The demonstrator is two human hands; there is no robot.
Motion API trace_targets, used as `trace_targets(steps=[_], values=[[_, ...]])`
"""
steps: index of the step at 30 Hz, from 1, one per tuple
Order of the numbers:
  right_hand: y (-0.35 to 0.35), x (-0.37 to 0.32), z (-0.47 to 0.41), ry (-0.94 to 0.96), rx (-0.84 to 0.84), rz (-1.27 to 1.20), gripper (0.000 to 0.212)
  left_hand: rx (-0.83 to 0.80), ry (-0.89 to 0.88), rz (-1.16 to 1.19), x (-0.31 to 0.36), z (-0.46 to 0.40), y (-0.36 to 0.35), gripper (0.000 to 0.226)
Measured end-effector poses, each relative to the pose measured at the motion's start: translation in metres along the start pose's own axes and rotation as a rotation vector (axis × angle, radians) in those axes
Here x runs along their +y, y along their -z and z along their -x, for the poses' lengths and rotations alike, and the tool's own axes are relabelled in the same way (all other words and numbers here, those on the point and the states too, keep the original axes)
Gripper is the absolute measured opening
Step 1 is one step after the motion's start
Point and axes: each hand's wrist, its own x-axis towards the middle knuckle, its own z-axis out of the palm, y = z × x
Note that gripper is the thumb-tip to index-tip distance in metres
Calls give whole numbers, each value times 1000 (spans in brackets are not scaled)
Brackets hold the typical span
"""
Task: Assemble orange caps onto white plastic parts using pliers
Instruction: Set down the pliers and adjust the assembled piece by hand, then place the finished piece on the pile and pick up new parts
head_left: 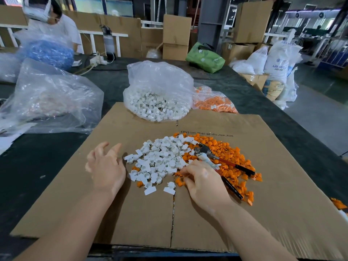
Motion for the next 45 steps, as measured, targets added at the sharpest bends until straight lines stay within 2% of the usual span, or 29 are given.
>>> trace_targets(steps=[3, 5, 7, 10, 12, 16, 23, 28, 32, 35, 39, 45], values=[[-5, 0, 1, 24, -63, 35, 21, 20, -204, 125, 14, 9, 5, 27], [-8, 0, -1, 11, -100, 97, 23, -97, -428, 193, 25, 18, 7, 22], [-11, -1, -5, 1, -126, 184, 26, -237, -620, 132, 35, 26, 7, 32], [-12, -4, -8, 3, -147, 245, 24, -411, -723, -24, 45, 32, 3, 47], [-11, -5, -9, 8, -154, 256, 22, -469, -734, -88, 49, 34, -1, 45], [-12, -6, -8, 8, -132, 239, 19, -482, -705, -90, 53, 36, -5, 25], [-15, -5, -7, -9, -80, 195, 14, -445, -646, 24, 52, 43, -14, 8], [-13, -2, -5, -49, 53, 70, 30, -420, -540, 367, 63, 45, -11, 22], [-11, 1, -2, -107, 105, -3, 25, -454, -382, 532, 73, 49, -13, 23], [-10, 2, 2, -160, 167, -73, 20, -468, -337, 525, 76, 58, -19, 30], [-12, 3, 6, -251, 233, -178, 12, -393, -271, 501, 79, 65, -27, 23], [-14, 5, 0, -334, 335, -257, 8, -353, -131, 620, 83, 60, -37, 16]])
